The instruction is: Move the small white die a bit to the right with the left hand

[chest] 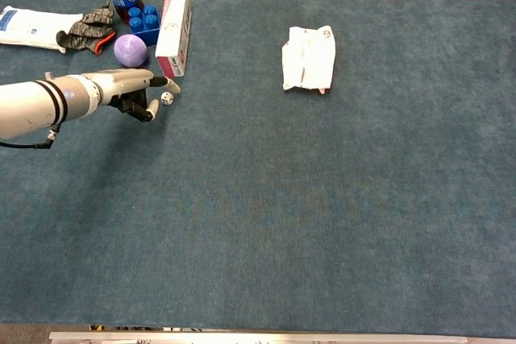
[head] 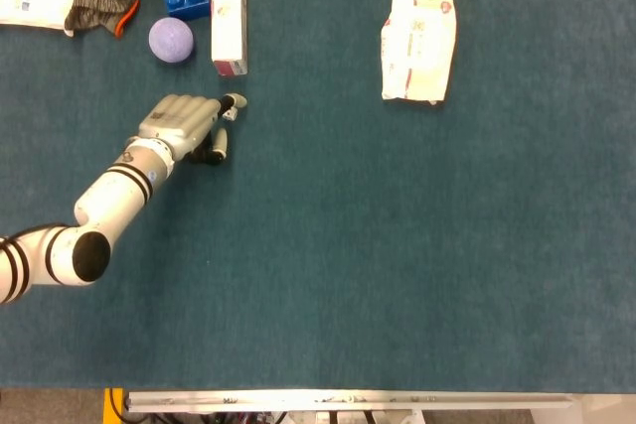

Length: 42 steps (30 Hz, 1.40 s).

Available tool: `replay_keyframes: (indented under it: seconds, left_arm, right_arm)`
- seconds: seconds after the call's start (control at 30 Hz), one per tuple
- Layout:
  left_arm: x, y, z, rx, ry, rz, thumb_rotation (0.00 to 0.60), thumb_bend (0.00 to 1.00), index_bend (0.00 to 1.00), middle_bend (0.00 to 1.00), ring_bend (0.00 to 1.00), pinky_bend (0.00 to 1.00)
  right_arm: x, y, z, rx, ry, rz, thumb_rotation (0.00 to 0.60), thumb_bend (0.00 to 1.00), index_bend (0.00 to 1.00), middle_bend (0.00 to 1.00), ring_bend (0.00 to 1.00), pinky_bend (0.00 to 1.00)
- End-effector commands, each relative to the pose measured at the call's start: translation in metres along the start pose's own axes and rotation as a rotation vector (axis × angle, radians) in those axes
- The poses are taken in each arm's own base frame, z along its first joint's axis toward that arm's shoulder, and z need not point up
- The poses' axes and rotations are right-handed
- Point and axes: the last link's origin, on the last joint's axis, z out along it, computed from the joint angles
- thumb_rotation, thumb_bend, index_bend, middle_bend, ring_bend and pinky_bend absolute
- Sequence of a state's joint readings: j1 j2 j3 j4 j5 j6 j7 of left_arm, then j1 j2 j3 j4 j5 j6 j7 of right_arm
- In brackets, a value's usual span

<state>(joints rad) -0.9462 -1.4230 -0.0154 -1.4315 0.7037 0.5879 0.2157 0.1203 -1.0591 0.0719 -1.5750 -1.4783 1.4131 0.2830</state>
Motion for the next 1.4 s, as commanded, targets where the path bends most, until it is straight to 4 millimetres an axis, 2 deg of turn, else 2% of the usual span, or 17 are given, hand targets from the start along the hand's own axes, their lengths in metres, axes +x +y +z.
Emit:
replay_keyframes:
  seconds: [0.03,0.47,0.67,0.9,0.97,1.1,1.4]
  left_arm:
    - [0.000,0.001,-0.002,-0.004,0.001,0.004,0.486,0.72,0.11,1.00,1.00,1.00]
    - [-0.003,0.000,-0.014,0.000,0.013,0.003,0.483,0.72,0.11,1.00,1.00,1.00]
    - [0.000,0.001,-0.006,0.001,0.024,-0.016,0.462,0.72,0.11,1.00,1.00,1.00]
    - [0.000,-0.009,-0.001,0.046,0.014,0.017,0.464,0.72,0.11,1.00,1.00,1.00]
    - [-0.001,-0.010,-0.003,0.051,0.005,0.018,0.465,0.72,0.11,1.00,1.00,1.00]
    - [-0.003,-0.008,-0.011,0.044,-0.004,0.030,0.423,0.72,0.12,1.00,1.00,1.00]
    - [-0.008,-0.004,-0.030,0.028,-0.038,0.053,0.408,0.72,0.13,1.00,1.00,1.00]
  right_arm:
    - [0.000,0.000,0.000,-0.002,0.000,0.001,0.600,0.41,0.30,0.44,0.38,0.32]
    - [0.000,-0.001,-0.001,0.002,0.001,0.001,0.600,0.41,0.30,0.44,0.38,0.32]
    - [0.001,-0.001,-0.002,0.000,0.003,0.002,0.600,0.41,0.30,0.44,0.38,0.32]
    - [0.002,0.002,-0.003,-0.011,0.004,0.000,0.600,0.41,0.30,0.44,0.38,0.32]
    - [0.001,0.002,-0.003,-0.011,0.002,0.001,0.600,0.41,0.30,0.44,0.38,0.32]
    - [0.000,0.001,-0.002,-0.007,-0.002,0.003,0.600,0.41,0.30,0.44,0.38,0.32]
    - [0.000,0.001,-0.003,-0.009,0.002,0.002,0.600,0.41,0.30,0.44,0.38,0.32]
